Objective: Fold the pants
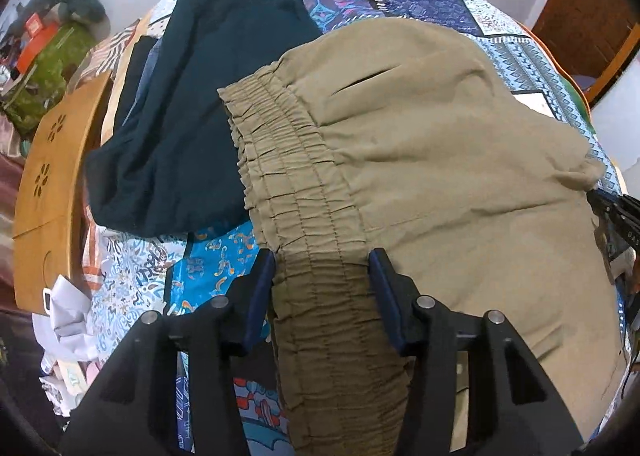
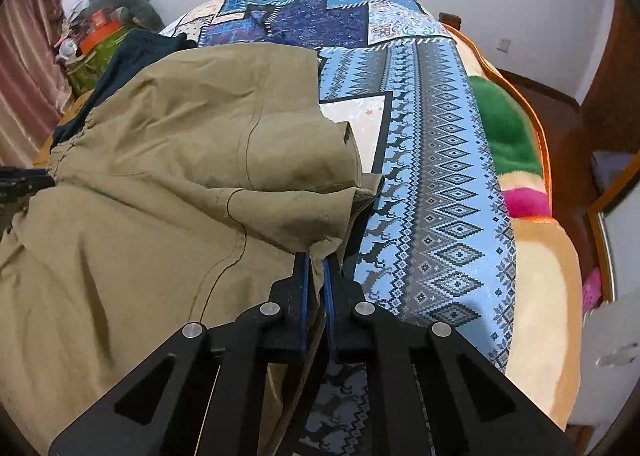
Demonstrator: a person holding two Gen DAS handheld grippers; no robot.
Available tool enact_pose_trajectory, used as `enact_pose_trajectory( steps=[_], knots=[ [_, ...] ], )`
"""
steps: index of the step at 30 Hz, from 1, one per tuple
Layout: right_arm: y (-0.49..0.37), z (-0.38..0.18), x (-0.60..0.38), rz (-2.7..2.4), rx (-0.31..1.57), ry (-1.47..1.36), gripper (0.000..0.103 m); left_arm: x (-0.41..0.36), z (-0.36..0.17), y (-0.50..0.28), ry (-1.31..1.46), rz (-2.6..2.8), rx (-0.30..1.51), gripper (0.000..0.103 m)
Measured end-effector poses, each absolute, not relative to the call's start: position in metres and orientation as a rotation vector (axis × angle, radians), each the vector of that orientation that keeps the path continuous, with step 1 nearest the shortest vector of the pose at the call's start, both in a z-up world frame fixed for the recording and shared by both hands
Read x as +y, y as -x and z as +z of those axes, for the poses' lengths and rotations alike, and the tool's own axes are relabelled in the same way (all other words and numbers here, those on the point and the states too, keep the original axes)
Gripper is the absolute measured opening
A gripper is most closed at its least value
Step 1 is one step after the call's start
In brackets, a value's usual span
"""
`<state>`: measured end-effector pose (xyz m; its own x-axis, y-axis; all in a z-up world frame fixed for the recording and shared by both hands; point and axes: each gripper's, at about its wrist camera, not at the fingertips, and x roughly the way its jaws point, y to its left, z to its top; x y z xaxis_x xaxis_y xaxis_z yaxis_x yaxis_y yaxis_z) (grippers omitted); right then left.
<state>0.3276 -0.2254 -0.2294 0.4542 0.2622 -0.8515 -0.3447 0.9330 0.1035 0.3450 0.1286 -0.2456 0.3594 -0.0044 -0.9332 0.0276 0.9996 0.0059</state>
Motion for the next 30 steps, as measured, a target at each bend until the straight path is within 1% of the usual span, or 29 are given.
enact_pose_trajectory(
  steps=[1, 2, 5, 7, 9, 10, 12, 14, 15, 16, 17, 23, 27, 28, 29, 30],
  knots=[
    [-0.326, -0.228, -0.226, 0.375, 1.030, 0.091, 0.008, 0.130, -0.242, -0.344, -0.027, -0.027, 1.200, 0.050],
    [-0.325, -0.225, -0.226, 0.380, 1.031, 0.097, 0.012, 0.129, -0.240, -0.343, -0.023, -0.031, 1.196, 0.050],
    [-0.318, -0.213, -0.228, 0.398, 1.022, 0.118, 0.012, 0.133, -0.224, -0.341, 0.005, -0.045, 1.164, 0.051],
    [-0.315, -0.198, -0.230, 0.408, 0.976, 0.127, 0.018, 0.138, -0.211, -0.343, 0.009, -0.035, 1.129, 0.053],
    [-0.314, -0.186, -0.233, 0.409, 0.933, 0.126, 0.028, 0.143, -0.203, -0.348, 0.014, -0.017, 1.108, 0.059],
    [-0.316, -0.179, -0.234, 0.412, 0.912, 0.118, 0.030, 0.147, -0.201, -0.352, 0.018, -0.008, 1.101, 0.060],
    [-0.324, -0.171, -0.234, 0.410, 0.886, 0.105, 0.039, 0.151, -0.198, -0.361, 0.026, 0.002, 1.099, 0.064],
    [-0.334, -0.167, -0.232, 0.404, 0.865, 0.099, 0.044, 0.155, -0.201, -0.370, 0.032, 0.000, 1.113, 0.067],
    [-0.339, -0.167, -0.232, 0.402, 0.861, 0.099, 0.048, 0.155, -0.204, -0.374, 0.033, -0.003, 1.125, 0.071],
    [-0.345, -0.169, -0.230, 0.398, 0.862, 0.098, 0.050, 0.156, -0.209, -0.380, 0.033, -0.007, 1.146, 0.074],
    [-0.350, -0.172, -0.229, 0.394, 0.865, 0.096, 0.052, 0.155, -0.215, -0.384, 0.033, -0.014, 1.170, 0.080],
    [-0.382, -0.210, -0.224, 0.400, 0.977, 0.043, 0.052, 0.148, -0.252, -0.401, 0.032, -0.040, 1.270, 0.081],
    [-0.387, -0.225, -0.215, 0.449, 1.021, 0.018, 0.051, 0.143, -0.259, -0.404, 0.021, -0.061, 1.269, 0.081],
    [-0.387, -0.228, -0.213, 0.461, 1.022, 0.011, 0.048, 0.142, -0.259, -0.403, 0.017, -0.062, 1.266, 0.081],
    [-0.386, -0.229, -0.210, 0.468, 1.021, 0.012, 0.037, 0.140, -0.260, -0.403, 0.010, -0.065, 1.262, 0.081],
    [-0.385, -0.231, -0.207, 0.455, 1.017, 0.043, 0.031, 0.141, -0.260, -0.403, 0.006, -0.067, 1.260, 0.081]
  ],
)
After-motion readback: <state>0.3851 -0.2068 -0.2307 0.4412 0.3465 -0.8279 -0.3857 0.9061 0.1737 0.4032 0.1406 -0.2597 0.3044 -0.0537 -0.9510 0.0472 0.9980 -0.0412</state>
